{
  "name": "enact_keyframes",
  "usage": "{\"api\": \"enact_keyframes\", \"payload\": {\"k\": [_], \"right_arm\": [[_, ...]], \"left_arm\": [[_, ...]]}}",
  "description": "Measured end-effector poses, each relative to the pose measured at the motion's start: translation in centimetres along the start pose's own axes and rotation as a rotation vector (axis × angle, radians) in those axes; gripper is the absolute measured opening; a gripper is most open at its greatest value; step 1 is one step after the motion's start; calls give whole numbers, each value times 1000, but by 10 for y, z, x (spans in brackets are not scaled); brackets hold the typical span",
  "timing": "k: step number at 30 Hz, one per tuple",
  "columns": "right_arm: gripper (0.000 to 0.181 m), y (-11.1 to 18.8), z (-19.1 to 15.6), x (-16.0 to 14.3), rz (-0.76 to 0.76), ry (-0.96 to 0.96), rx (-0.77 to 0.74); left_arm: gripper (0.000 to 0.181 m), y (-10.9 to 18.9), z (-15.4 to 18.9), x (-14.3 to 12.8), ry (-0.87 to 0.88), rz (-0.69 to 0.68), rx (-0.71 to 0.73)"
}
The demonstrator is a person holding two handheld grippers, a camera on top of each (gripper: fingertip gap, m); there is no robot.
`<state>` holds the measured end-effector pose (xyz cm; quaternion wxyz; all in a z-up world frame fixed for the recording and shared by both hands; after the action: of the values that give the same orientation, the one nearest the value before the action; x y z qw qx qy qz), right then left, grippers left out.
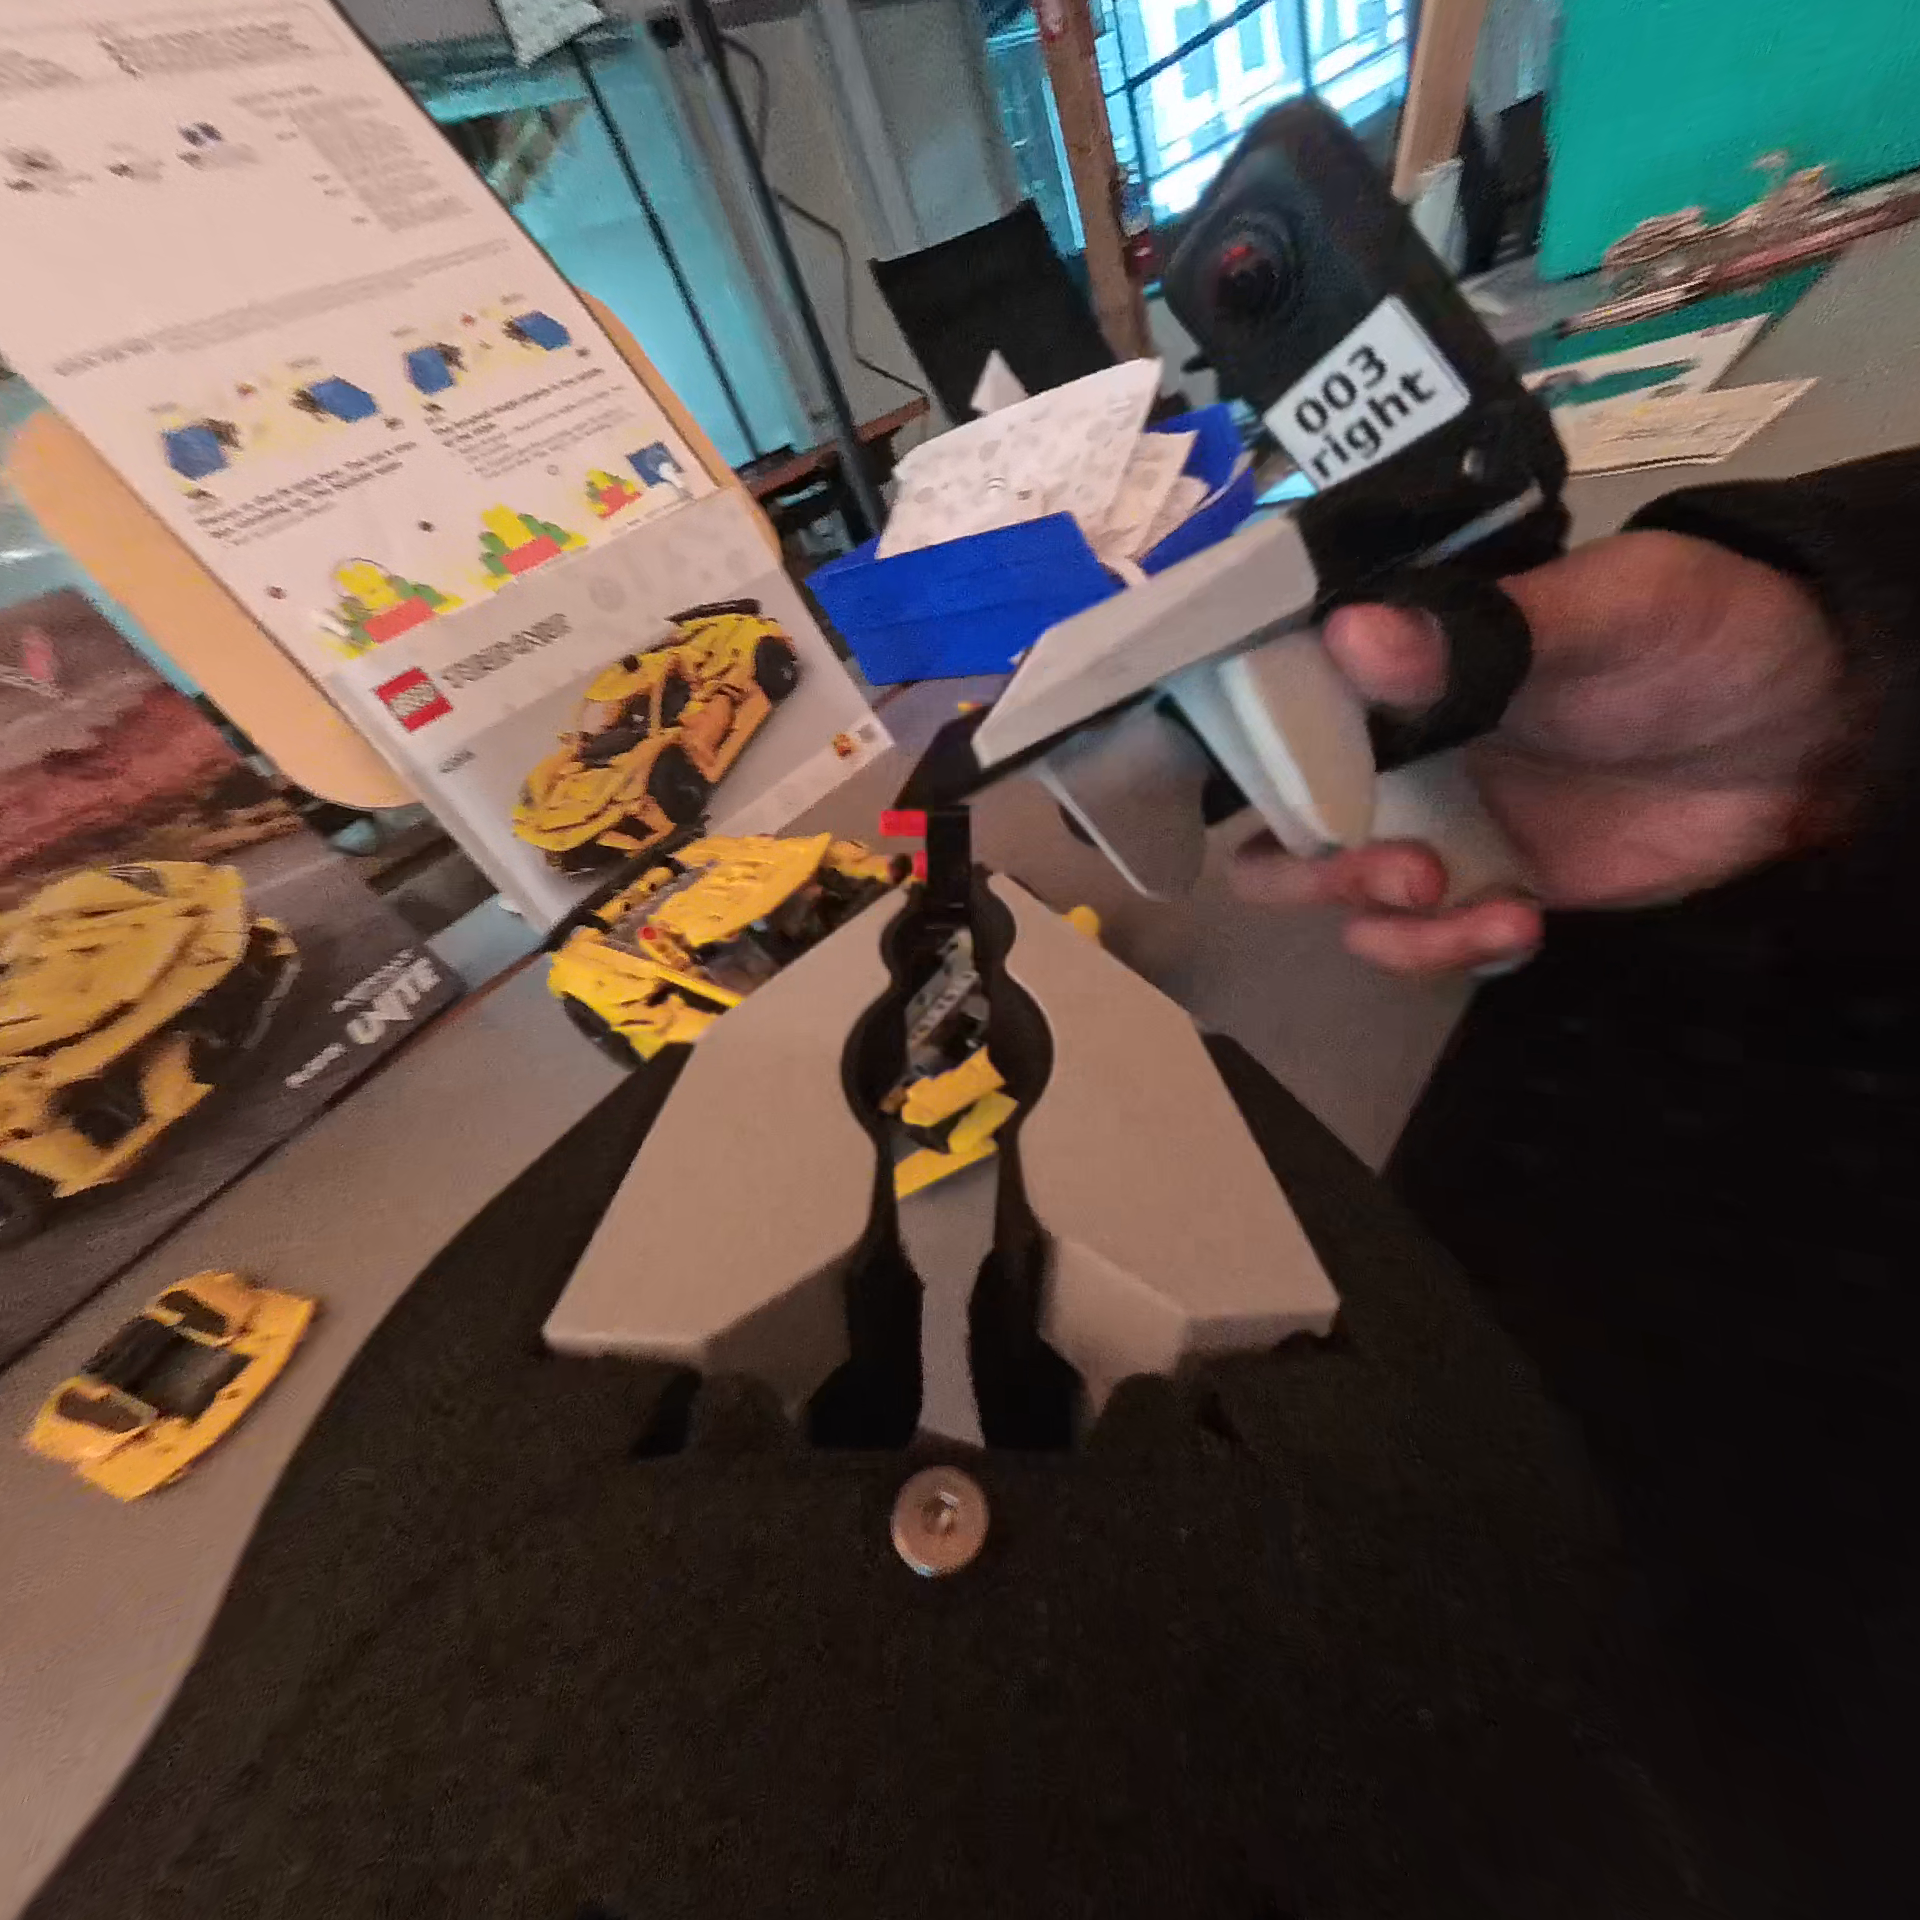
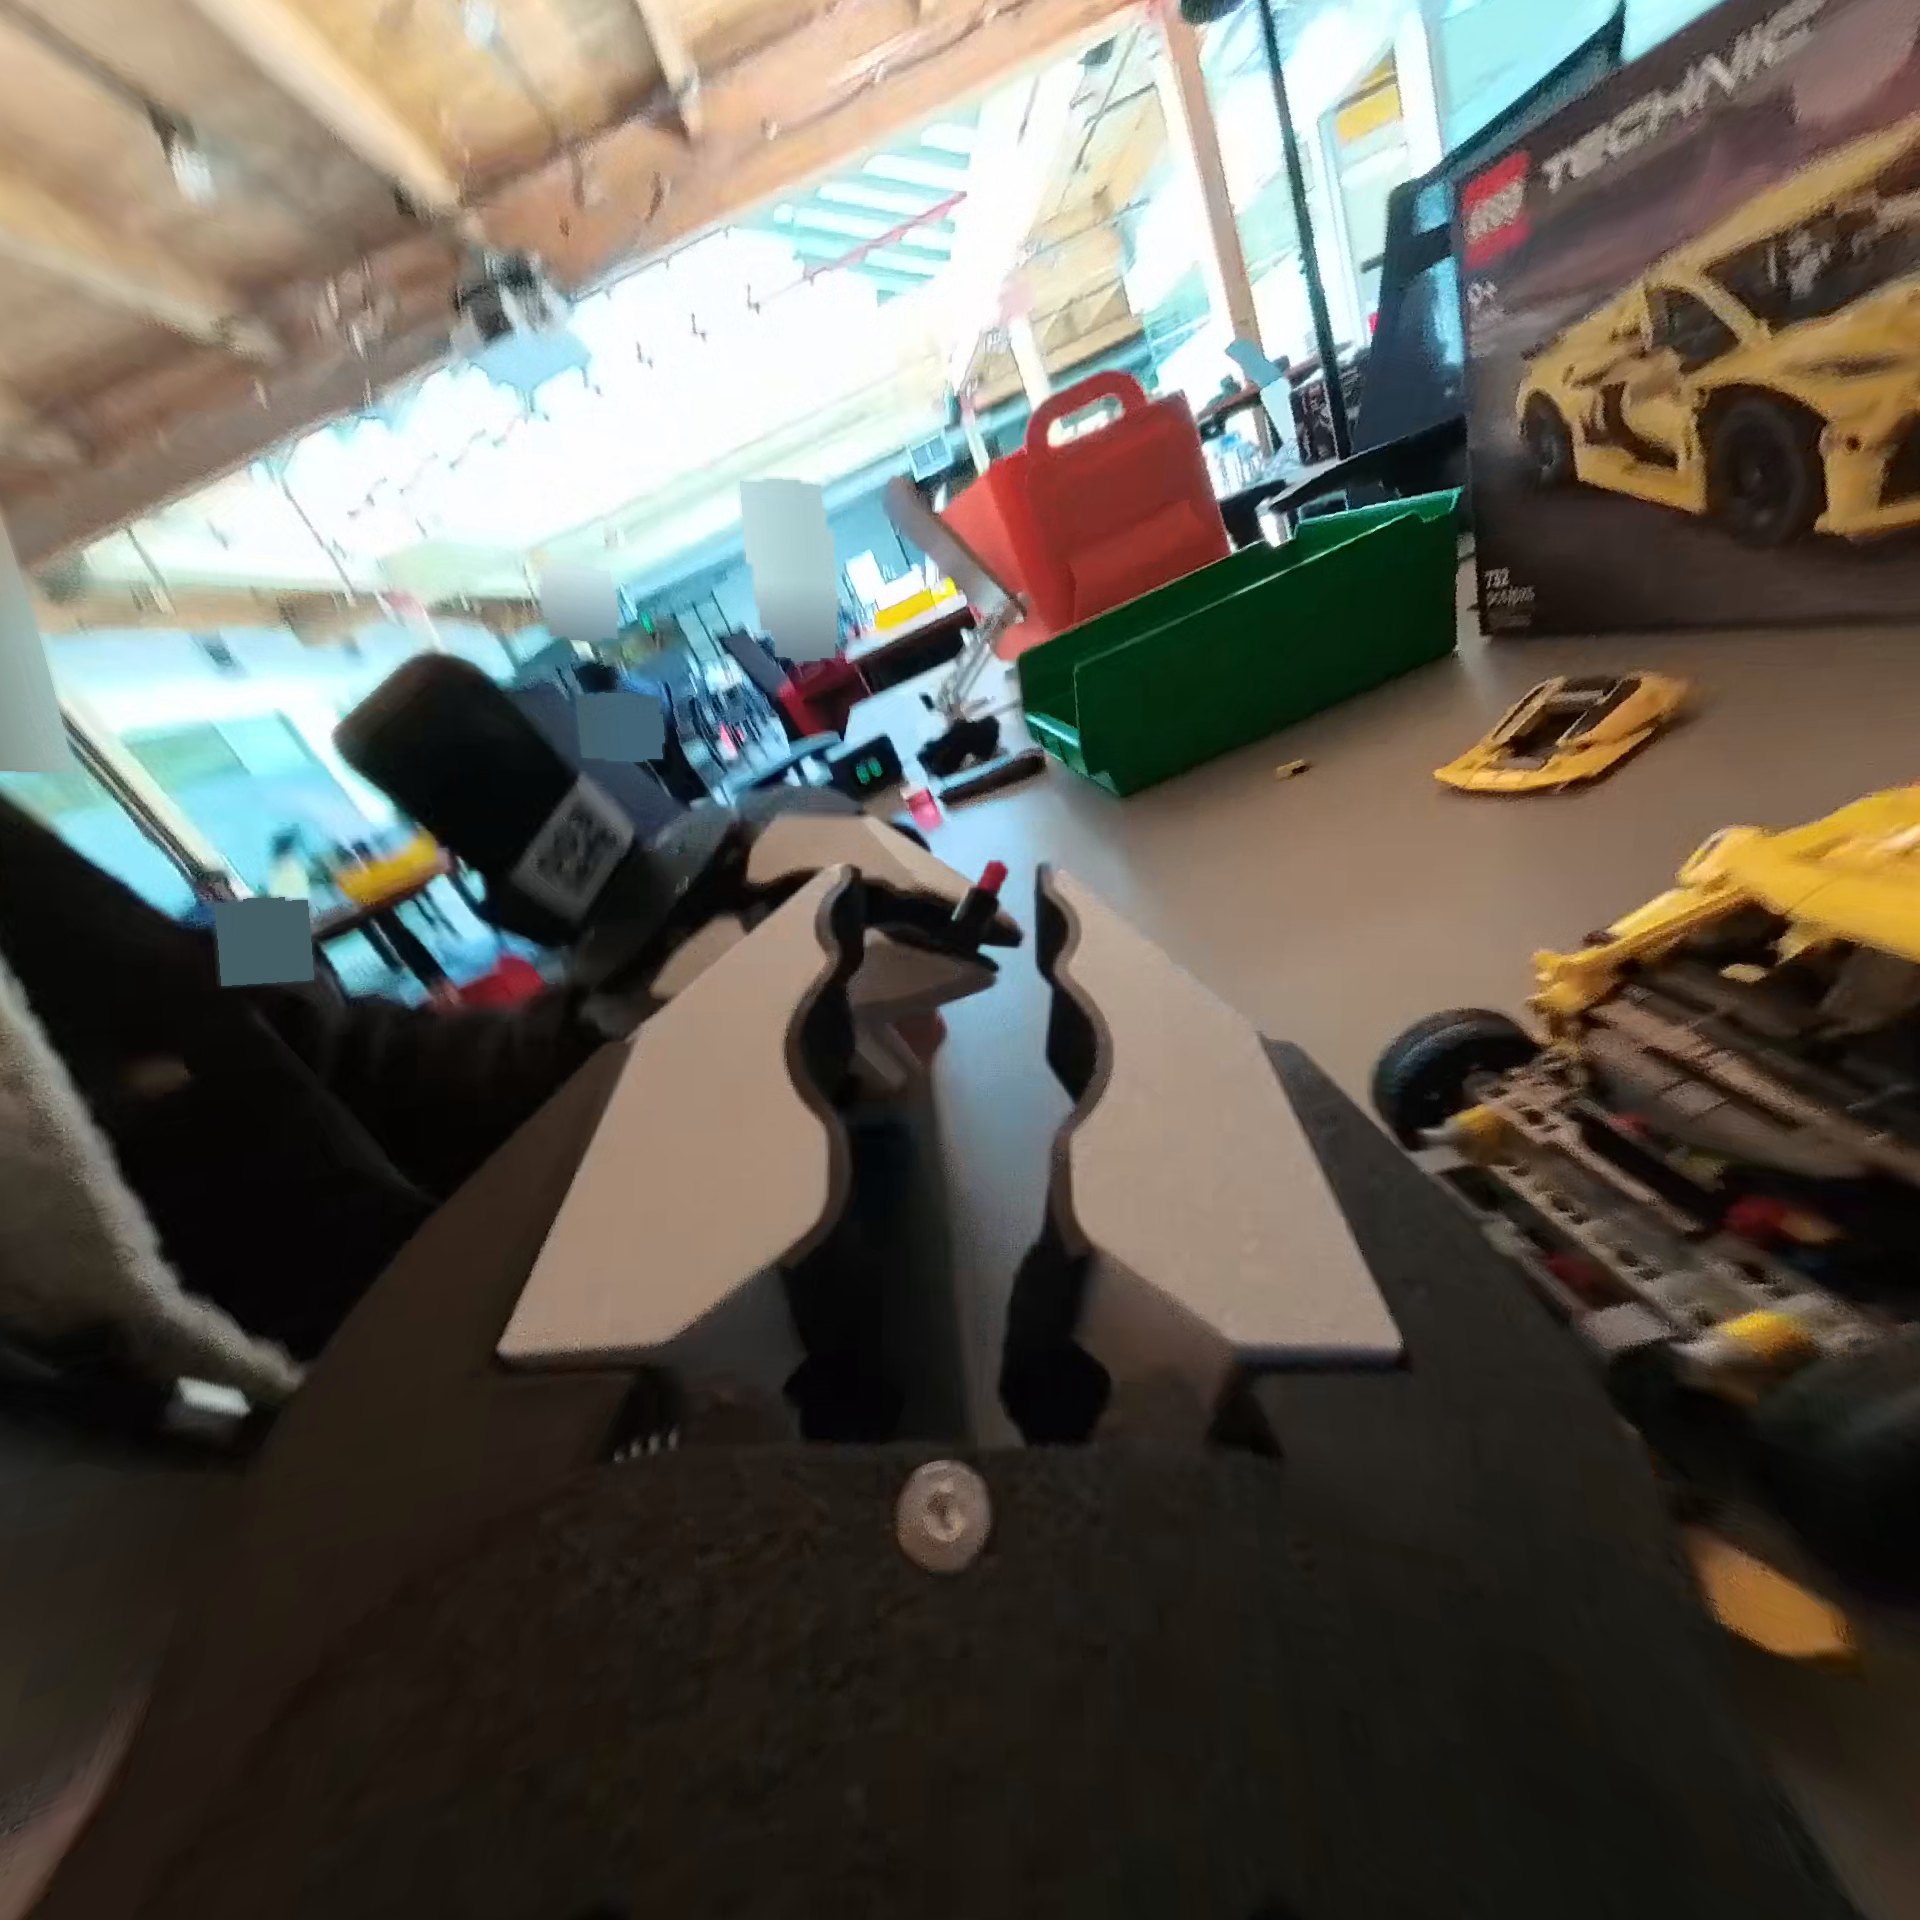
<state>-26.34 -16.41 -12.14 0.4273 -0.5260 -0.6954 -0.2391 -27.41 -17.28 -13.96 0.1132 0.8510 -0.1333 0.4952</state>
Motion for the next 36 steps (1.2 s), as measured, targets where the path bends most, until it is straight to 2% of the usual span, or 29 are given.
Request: {"api": "enact_keyframes", "payload": {"k": [2,5,9,12,16,19,22,28,34,36], "right_arm": [[35,9,-2,-6,-81,136,8],[51,19,-12,-25,-228,240,74],[39,30,-13,-51,-424,492,54],[27,33,-12,-56,-522,597,-12],[27,33,-8,-62,-609,691,-80],[24,31,-5,-64,-590,755,-111],[17,31,-6,-69,-607,729,-86],[17,29,-4,-69,-649,767,-103],[17,25,2,-64,-611,809,-151],[17,22,2,-58,-555,714,-140]], "left_arm": [[7,4,15,1,23,46,-142],[7,12,35,5,30,101,-316],[7,18,54,-4,-8,66,-460],[7,15,67,-13,-59,2,-512],[7,13,68,-17,-50,-26,-524],[7,14,68,-16,-40,-24,-530],[7,14,70,-17,-51,-32,-533],[7,13,67,-19,-42,-42,-520],[6,11,59,-21,-26,-59,-469],[7,11,54,-18,27,-43,-471]]}}
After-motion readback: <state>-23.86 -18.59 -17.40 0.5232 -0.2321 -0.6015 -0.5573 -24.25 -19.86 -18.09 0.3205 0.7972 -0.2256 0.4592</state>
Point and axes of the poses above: each gripper's, where its closed fingertips meet, y back along the fingers, x out of its top, z = x × y across the jaws, the point moved 1 cm from there along y, back along the fingers, and after that the axes turned 9 degrees about -y, right-handed, at the moved point
